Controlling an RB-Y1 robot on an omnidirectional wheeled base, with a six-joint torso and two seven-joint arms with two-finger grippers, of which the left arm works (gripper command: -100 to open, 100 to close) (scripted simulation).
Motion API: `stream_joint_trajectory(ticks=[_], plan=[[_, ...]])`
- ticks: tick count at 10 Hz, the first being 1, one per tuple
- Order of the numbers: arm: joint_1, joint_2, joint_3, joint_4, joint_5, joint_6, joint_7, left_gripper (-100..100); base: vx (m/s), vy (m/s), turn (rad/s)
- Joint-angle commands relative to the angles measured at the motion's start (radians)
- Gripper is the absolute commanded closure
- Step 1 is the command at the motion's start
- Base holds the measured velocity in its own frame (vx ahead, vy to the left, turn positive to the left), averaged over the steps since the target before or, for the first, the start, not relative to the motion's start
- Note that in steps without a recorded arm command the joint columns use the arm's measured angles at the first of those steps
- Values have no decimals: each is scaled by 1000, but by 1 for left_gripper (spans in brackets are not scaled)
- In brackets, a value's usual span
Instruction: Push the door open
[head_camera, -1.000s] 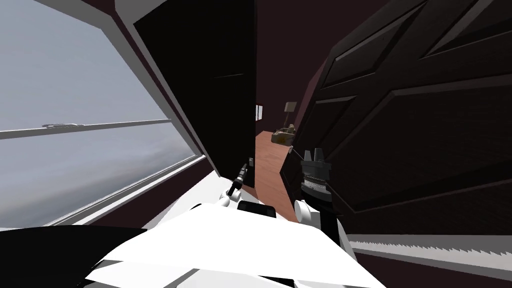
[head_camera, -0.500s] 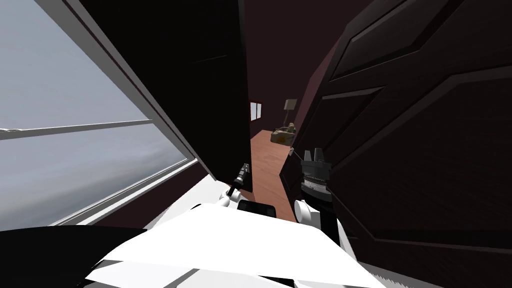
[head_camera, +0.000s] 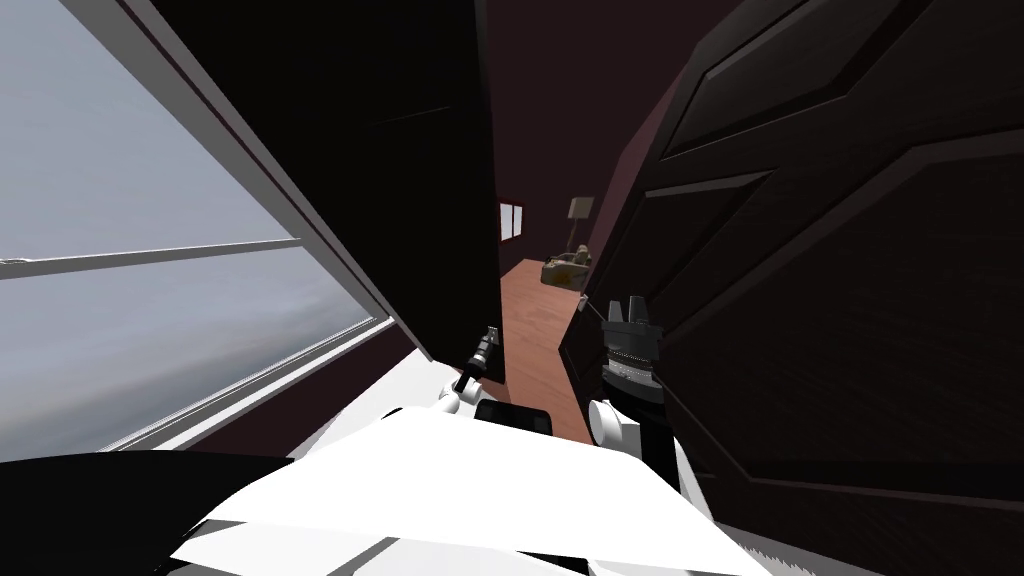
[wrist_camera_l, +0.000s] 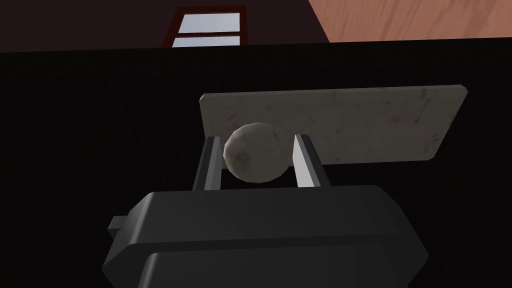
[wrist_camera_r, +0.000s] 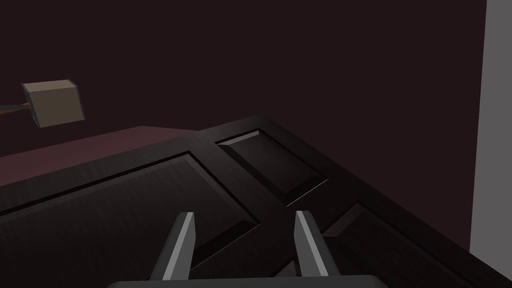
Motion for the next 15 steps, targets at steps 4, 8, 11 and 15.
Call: stream_joint_trajectory(ticks=[4, 8, 11, 15], plan=[[-1, 9, 21, 4, 9, -2, -16, 100, 62, -15, 21], [-4, 16, 45, 8, 19, -5, -35, 100, 129, -19, 27], [-7, 19, 70, 12, 30, -8, -55, 100, 160, -19, 81], [-5, 5, 58, 2, 29, 9, -43, -100, -160, -38, 30]])
